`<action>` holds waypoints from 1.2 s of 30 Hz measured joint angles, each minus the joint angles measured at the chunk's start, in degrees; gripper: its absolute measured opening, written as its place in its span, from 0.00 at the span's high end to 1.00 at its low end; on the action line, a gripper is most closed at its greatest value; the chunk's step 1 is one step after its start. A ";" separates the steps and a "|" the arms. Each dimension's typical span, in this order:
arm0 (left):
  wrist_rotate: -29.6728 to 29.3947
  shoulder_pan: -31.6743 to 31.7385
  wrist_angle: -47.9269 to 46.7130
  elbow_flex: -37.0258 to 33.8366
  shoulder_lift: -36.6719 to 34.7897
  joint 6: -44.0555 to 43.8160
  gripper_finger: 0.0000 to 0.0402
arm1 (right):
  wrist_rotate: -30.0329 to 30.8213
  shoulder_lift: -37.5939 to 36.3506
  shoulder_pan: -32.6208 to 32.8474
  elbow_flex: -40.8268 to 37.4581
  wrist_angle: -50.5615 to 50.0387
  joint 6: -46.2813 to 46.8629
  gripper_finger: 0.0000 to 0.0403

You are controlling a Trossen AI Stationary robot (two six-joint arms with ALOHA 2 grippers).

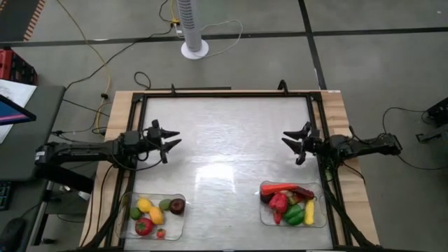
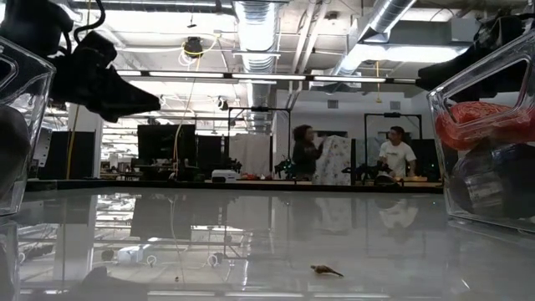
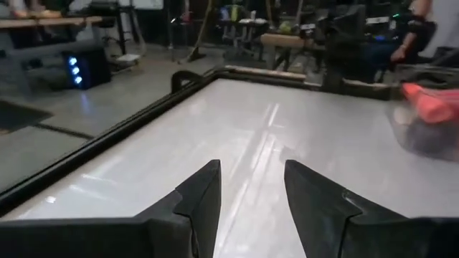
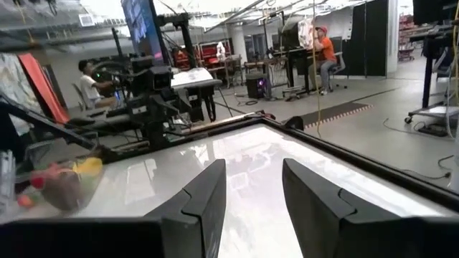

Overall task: Sort produce into baskets
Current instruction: Return to Home Position

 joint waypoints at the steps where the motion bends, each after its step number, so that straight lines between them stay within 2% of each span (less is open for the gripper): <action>1: 0.76 0.00 0.72 -0.44 -0.26 0.42 0.65 | -0.01 -0.03 0.00 -0.02 -0.06 0.42 0.59; 7: 7.21 0.00 1.89 -0.67 -1.76 3.80 0.67 | -0.16 -0.02 0.02 -0.04 -0.27 1.00 0.59; 10: 9.06 -0.07 4.03 -0.67 -1.85 6.21 0.68 | 0.22 0.14 -0.20 -0.04 -0.36 5.31 0.59; 14: 1.97 -0.06 5.06 -0.69 -1.84 9.41 0.68 | 0.19 0.15 -0.22 -0.07 -0.46 9.89 0.59; 18: -8.50 -0.04 3.51 -0.72 -1.81 9.28 0.68 | 0.19 0.15 -0.22 -0.11 -0.52 9.97 0.59; 22: -16.58 -0.04 -0.34 -0.74 -1.81 7.66 0.68 | 0.19 0.15 -0.22 -0.11 -0.61 9.99 0.59; 25: -20.15 -0.04 -5.09 -0.76 -1.81 8.27 0.68 | 0.19 0.15 -0.22 -0.15 -0.63 10.01 0.59; 28: -20.54 -0.02 -10.06 -0.74 -1.70 9.73 0.68 | 0.19 0.15 -0.22 -0.15 -0.65 10.06 0.59; 36: -14.08 -0.02 -10.52 -0.50 -0.95 -11.24 0.68 | 0.19 0.15 -0.22 -0.17 -0.67 10.13 0.59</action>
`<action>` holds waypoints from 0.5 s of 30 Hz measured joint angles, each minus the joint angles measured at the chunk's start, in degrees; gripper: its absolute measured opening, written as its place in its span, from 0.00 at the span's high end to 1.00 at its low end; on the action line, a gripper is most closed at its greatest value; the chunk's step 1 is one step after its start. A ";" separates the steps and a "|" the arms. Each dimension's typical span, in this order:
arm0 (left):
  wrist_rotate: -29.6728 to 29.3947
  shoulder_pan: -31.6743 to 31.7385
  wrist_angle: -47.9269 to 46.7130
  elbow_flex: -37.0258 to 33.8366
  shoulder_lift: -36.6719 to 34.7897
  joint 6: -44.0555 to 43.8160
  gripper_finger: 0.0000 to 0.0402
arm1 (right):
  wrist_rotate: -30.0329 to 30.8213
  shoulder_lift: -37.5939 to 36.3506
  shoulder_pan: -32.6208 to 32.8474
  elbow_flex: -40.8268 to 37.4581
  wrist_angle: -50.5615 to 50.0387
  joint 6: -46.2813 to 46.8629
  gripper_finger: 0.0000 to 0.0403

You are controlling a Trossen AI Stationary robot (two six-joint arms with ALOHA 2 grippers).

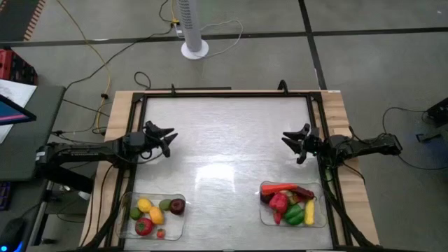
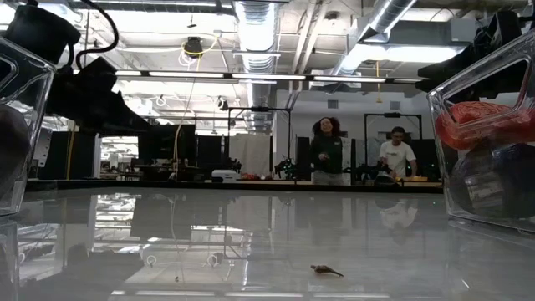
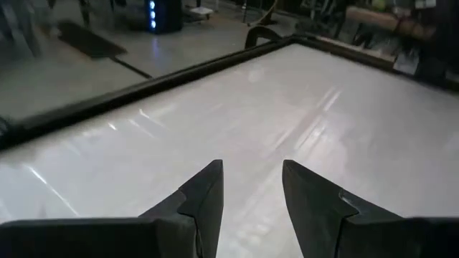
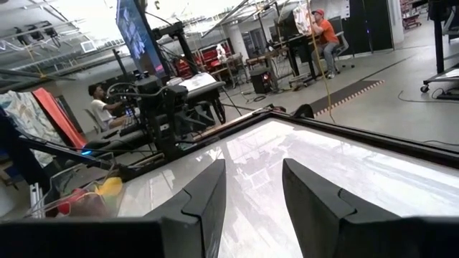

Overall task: Sort produce into baskets
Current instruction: Return to Home Position

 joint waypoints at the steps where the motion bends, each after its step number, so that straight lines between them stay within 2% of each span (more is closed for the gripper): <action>1: 0.00 0.00 -0.13 0.04 0.00 -1.87 0.68 | 0.00 0.00 0.00 0.00 0.00 0.00 0.59; 4: 0.04 0.00 -0.58 0.11 0.00 -4.73 0.68 | 0.00 0.00 0.00 -0.02 0.00 0.00 0.59; 15: 0.02 0.00 -1.03 0.24 0.02 -4.95 0.68 | 0.00 0.00 0.00 -0.04 0.00 -0.07 0.59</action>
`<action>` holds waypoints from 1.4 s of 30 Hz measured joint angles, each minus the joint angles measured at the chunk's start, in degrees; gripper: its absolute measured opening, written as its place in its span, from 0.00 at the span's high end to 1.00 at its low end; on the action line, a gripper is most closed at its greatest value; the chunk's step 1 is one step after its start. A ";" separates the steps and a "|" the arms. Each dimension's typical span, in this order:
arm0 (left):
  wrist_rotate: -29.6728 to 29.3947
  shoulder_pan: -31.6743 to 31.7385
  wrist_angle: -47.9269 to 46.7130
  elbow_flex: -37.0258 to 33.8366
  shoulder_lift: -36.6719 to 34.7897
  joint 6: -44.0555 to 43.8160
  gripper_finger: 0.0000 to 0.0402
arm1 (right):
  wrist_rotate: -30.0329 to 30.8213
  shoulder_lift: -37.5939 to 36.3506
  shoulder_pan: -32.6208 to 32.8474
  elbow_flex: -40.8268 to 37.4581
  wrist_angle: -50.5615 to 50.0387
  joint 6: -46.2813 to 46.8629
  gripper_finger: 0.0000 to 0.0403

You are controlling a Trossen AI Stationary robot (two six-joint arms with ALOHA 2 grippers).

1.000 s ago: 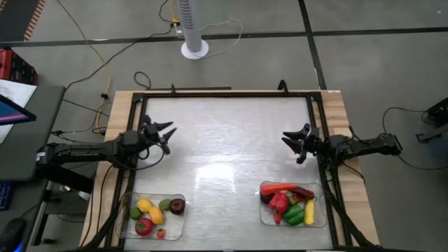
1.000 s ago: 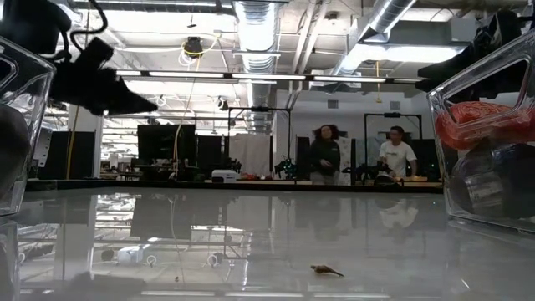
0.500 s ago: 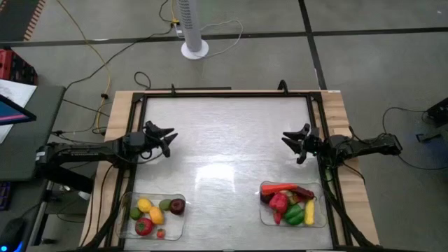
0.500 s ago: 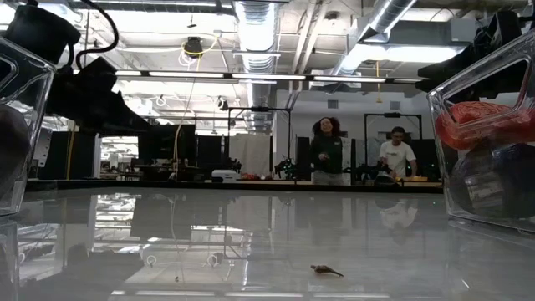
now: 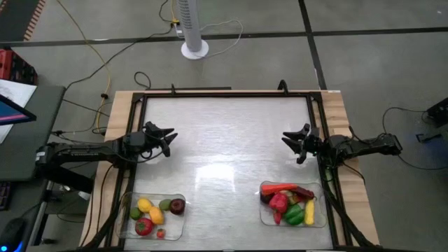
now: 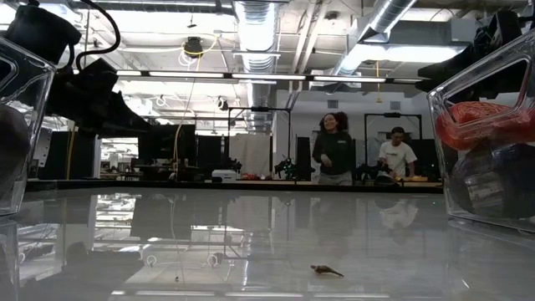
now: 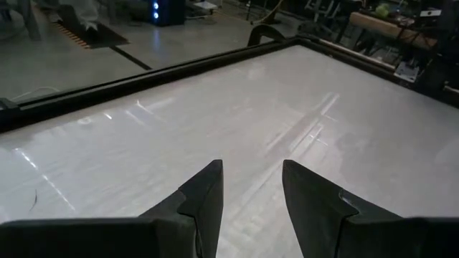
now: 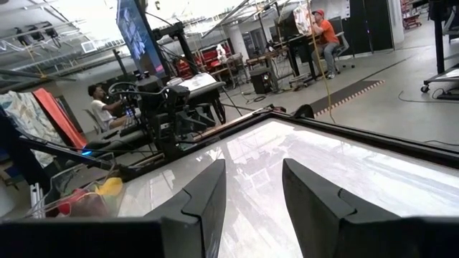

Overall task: Sort produce into baskets
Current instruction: Return to Home Position

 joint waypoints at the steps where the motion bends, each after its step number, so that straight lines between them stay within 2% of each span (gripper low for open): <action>1: 0.00 0.00 -0.04 0.00 0.00 0.00 0.68 | 0.00 0.00 0.00 0.00 0.00 0.00 0.59; 12: -0.02 -0.02 0.27 -0.03 -0.10 -0.01 0.68 | 0.00 0.00 -0.02 0.00 0.00 -0.09 0.59; 30: -0.03 -0.02 1.20 -0.31 -8.04 0.40 0.68 | 0.00 0.00 -0.02 0.00 0.00 0.03 0.59; 42: -0.04 -0.02 1.19 -0.31 -8.28 0.94 0.68 | 0.00 -0.01 -0.02 0.00 -0.01 0.03 0.59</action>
